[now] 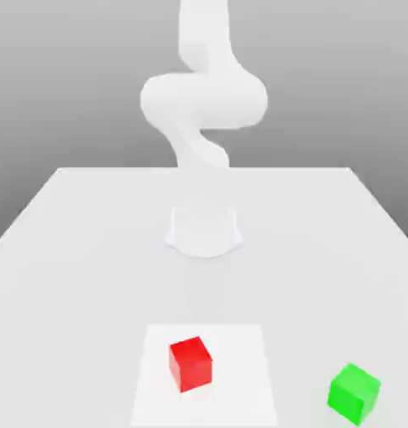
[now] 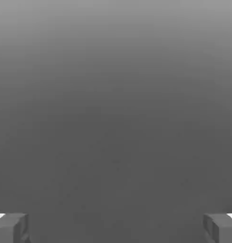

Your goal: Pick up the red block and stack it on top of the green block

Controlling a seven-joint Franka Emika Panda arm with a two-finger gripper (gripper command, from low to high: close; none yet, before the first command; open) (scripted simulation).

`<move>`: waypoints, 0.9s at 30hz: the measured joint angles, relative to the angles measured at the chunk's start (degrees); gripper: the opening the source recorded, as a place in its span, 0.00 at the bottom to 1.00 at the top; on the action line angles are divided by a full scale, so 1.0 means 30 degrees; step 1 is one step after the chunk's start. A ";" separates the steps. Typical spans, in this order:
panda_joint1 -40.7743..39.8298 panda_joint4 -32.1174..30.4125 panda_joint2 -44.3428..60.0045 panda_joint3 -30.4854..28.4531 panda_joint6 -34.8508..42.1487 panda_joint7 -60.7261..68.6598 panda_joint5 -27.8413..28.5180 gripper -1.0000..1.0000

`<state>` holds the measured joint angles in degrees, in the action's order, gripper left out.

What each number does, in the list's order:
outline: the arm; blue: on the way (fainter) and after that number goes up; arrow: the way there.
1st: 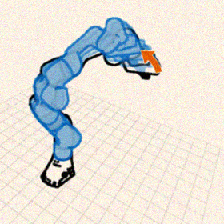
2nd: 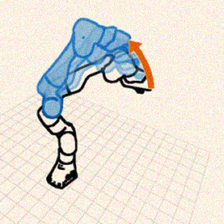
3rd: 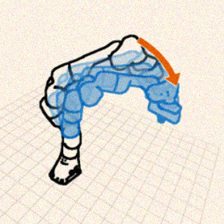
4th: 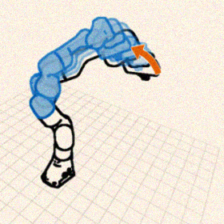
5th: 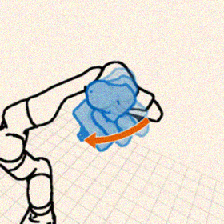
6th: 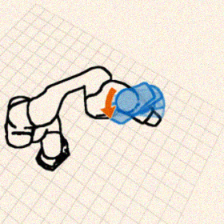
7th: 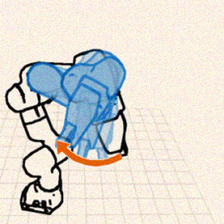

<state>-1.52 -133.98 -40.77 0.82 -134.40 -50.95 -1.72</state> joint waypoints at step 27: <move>-0.2239 -0.6047 1.8329 0.1190 -1.0625 -2.0374 0.2113 0.50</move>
<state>-8.24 -152.13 14.22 4.39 -166.28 -112.07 4.62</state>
